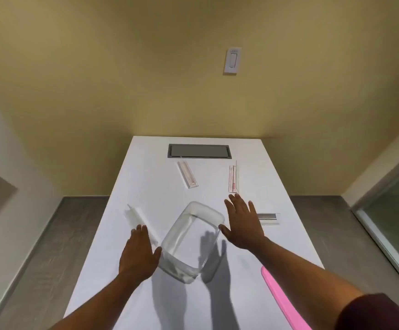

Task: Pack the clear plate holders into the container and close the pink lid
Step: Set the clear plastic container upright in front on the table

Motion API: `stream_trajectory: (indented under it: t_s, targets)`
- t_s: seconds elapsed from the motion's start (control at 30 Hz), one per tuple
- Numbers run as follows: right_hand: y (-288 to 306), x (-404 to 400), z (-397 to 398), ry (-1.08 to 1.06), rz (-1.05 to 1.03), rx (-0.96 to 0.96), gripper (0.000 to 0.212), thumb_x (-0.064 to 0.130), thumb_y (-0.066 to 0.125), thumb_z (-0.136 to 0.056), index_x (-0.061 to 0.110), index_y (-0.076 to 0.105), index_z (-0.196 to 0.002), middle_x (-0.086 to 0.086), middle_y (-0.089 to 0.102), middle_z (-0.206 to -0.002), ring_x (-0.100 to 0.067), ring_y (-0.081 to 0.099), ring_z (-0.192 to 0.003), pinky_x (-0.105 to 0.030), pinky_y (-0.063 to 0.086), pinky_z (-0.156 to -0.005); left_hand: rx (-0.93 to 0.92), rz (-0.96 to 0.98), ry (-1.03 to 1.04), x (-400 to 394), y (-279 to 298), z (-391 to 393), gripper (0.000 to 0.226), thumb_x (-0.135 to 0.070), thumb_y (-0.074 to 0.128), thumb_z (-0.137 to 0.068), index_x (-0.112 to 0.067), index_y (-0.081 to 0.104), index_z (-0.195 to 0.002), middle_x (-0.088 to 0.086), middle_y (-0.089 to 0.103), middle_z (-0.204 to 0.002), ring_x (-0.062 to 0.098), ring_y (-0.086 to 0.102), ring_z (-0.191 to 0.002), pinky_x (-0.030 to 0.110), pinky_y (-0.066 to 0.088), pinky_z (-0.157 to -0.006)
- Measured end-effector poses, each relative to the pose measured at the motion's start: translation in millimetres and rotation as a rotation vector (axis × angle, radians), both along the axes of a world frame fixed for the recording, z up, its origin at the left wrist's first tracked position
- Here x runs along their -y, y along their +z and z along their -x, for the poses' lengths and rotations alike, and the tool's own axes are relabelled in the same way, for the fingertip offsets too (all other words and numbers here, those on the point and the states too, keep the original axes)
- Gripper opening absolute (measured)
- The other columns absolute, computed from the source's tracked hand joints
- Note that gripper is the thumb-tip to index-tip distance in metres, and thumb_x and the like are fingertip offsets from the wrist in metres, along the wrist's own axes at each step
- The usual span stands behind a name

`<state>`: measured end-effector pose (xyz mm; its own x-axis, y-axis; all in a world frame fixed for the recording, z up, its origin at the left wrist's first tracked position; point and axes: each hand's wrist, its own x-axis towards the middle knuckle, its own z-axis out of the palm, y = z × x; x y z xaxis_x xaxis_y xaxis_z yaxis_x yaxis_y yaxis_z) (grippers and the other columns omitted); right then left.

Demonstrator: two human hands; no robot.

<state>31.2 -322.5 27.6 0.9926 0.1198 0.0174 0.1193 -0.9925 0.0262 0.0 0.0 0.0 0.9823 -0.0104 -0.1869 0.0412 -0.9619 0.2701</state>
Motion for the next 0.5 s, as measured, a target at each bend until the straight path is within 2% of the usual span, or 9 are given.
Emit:
stream_trajectory:
  t_s: [0.13,0.27,0.33,0.4,0.5]
  targets:
    - [-26.2,4.2,-1.2,-0.018,0.034,-0.086,0.084,0.062,0.044,-0.095,0.012,0.023,-0.161,-0.010,0.017,-0.171,-0.027,0.008,-0.160,-0.054,0.014,-0.127,-0.152,0.232,0.195,8.6,-19.6,4.3,0.080,-0.052,0.047,-0.098,-0.004,0.020,-0.155,0.016,0.035,-0.158,0.032,0.037,-0.145,0.042,0.033,-0.116]
    - [-45.4,4.8,-16.1,-0.023,-0.029,-0.156,0.084,0.061,0.045,-0.096,0.013,0.021,-0.161,-0.009,0.018,-0.171,-0.026,0.011,-0.160,-0.048,0.018,-0.126,-0.368,0.476,0.394,27.1,-36.1,1.2,0.072,-0.057,0.046,-0.097,-0.009,0.034,-0.149,0.016,0.052,-0.146,0.033,0.051,-0.133,0.041,0.042,-0.108]
    - [-52.2,4.4,-24.7,-0.026,-0.126,-0.204,0.085,0.059,0.051,-0.095,0.013,0.023,-0.160,-0.010,0.019,-0.170,-0.028,0.018,-0.158,-0.044,0.024,-0.125,-0.452,0.611,0.477,34.7,-44.6,0.8,0.072,-0.061,0.046,-0.095,-0.012,0.038,-0.148,0.014,0.052,-0.146,0.032,0.051,-0.133,0.038,0.042,-0.107]
    - [-56.9,-0.5,-34.4,-0.081,-0.337,-0.278,0.087,0.055,0.061,-0.093,0.013,0.024,-0.160,-0.010,0.019,-0.169,-0.029,0.023,-0.155,-0.044,0.031,-0.122,-0.508,0.715,0.530,42.9,-52.5,-1.4,0.074,-0.062,0.053,-0.092,-0.015,0.039,-0.148,0.011,0.051,-0.147,0.029,0.051,-0.132,0.036,0.041,-0.103]
    - [-62.9,-9.7,-52.2,-0.191,-0.564,-0.336,0.090,0.050,0.067,-0.093,0.011,0.023,-0.160,-0.012,0.021,-0.167,-0.027,0.021,-0.156,-0.045,0.030,-0.122,-0.574,0.838,0.576,52.4,-62.7,-5.8,0.073,-0.056,0.066,-0.088,-0.015,0.044,-0.144,0.009,0.060,-0.136,0.026,0.058,-0.120,0.037,0.047,-0.100]
